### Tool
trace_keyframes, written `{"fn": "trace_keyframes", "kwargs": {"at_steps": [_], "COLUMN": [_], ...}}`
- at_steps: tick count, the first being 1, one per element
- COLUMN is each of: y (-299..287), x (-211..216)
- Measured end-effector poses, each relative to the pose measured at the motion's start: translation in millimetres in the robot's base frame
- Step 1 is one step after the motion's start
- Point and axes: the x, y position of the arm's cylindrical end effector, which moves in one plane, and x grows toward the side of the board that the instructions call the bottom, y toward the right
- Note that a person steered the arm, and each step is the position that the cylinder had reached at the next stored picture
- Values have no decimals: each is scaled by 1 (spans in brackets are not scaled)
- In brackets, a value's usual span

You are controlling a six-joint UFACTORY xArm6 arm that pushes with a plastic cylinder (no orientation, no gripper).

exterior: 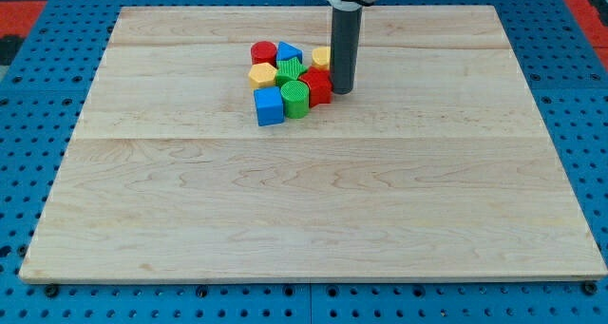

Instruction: Move your arm away from red star

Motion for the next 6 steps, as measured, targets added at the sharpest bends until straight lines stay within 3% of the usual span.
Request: {"fn": "trace_keyframes", "kwargs": {"at_steps": [2, 3, 4, 5, 6], "y": [18, 110, 176, 148, 83], "x": [3, 20, 5, -9, 11]}}
